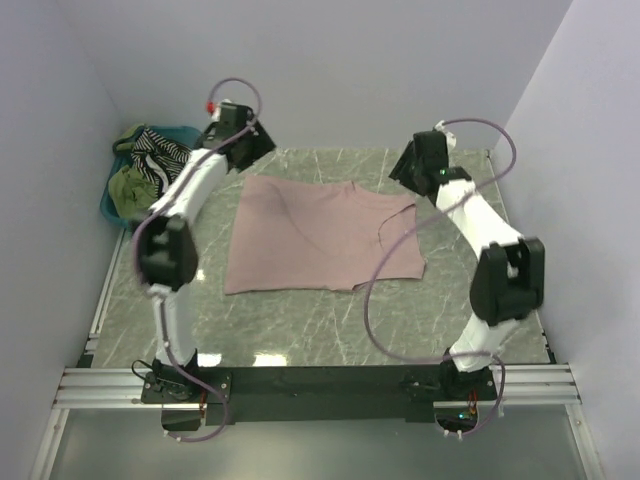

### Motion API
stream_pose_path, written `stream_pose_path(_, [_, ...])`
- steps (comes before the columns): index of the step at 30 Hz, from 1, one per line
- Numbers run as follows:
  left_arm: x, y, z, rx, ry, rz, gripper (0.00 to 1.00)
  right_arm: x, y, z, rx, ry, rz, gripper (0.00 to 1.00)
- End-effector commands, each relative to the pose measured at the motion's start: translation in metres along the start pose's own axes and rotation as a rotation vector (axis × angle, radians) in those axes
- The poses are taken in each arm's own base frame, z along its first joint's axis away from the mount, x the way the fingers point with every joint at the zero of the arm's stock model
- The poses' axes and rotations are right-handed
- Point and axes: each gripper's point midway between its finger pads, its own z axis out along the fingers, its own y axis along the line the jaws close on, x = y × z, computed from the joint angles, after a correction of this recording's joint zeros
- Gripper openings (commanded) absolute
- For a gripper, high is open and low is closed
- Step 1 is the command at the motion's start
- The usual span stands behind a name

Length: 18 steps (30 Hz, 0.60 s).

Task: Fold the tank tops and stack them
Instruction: Flatten the tank top out, then fold the tank top

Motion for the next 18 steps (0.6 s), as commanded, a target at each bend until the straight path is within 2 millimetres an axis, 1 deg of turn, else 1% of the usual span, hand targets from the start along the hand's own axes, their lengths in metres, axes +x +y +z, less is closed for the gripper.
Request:
stream_pose_path(1, [-0.037, 0.027, -0.096, -0.138, -0.209, -0.153, 0.78, 0.029, 0.024, -0.050, -0.058, -0.074, 0.001, 0.61])
stream_pose_path(2, [-0.010, 0.056, -0.114, -0.190, -0.192, -0.208, 0.78, 0.035, 0.030, -0.071, -0.094, -0.096, 0.003, 0.61])
stream_pose_path(3, [0.005, 0.069, -0.122, -0.204, -0.180, -0.230, 0.77, 0.052, 0.032, -0.078, -0.106, -0.084, -0.013, 0.61])
stream_pose_path(4, [0.021, 0.084, -0.130, -0.222, -0.172, -0.243, 0.79, 0.095, 0.025, -0.081, -0.098, -0.026, -0.056, 0.61])
stream_pose_path(5, [0.035, 0.098, -0.138, -0.241, -0.167, -0.265, 0.79, 0.104, 0.027, -0.096, -0.131, -0.028, -0.059, 0.61])
stream_pose_path(6, [0.066, 0.125, -0.153, -0.270, -0.141, -0.260, 0.77, 0.120, 0.025, -0.101, -0.146, -0.008, -0.066, 0.61])
stream_pose_path(7, [0.082, 0.138, -0.160, -0.283, -0.128, -0.263, 0.69, 0.154, 0.014, -0.103, -0.145, 0.044, -0.098, 0.61])
stream_pose_path(8, [0.095, 0.148, -0.166, -0.285, -0.117, -0.287, 0.65, 0.164, 0.013, -0.111, -0.171, 0.056, -0.099, 0.59])
stream_pose_path(9, [0.119, 0.166, -0.176, -0.295, -0.095, -0.294, 0.62, 0.182, 0.005, -0.111, -0.167, 0.086, -0.113, 0.56])
stream_pose_path(10, [0.131, 0.171, -0.180, -0.295, -0.071, -0.304, 0.57, 0.191, 0.003, -0.114, -0.170, 0.100, -0.127, 0.56])
stream_pose_path(11, [0.144, 0.180, -0.187, -0.306, -0.064, -0.318, 0.54, 0.204, 0.006, -0.120, -0.177, 0.109, -0.165, 0.56])
stream_pose_path(13, [0.158, 0.199, -0.198, -0.372, -0.068, -0.312, 0.51, 0.220, 0.001, -0.121, -0.160, 0.129, -0.212, 0.52])
stream_pose_path(14, [0.166, 0.208, -0.203, -0.388, -0.073, -0.329, 0.51, 0.233, 0.001, -0.122, -0.156, 0.145, -0.243, 0.51])
stream_pose_path(15, [0.169, 0.214, -0.205, -0.399, -0.078, -0.335, 0.50, 0.242, -0.003, -0.122, -0.149, 0.159, -0.259, 0.51])
stream_pose_path(17, [0.174, 0.221, -0.209, -0.412, -0.082, -0.339, 0.50, 0.253, -0.002, -0.121, -0.163, 0.175, -0.263, 0.50])
stream_pose_path(18, [0.176, 0.224, -0.210, -0.419, -0.081, -0.341, 0.51, 0.264, -0.002, -0.123, -0.176, 0.196, -0.267, 0.50])
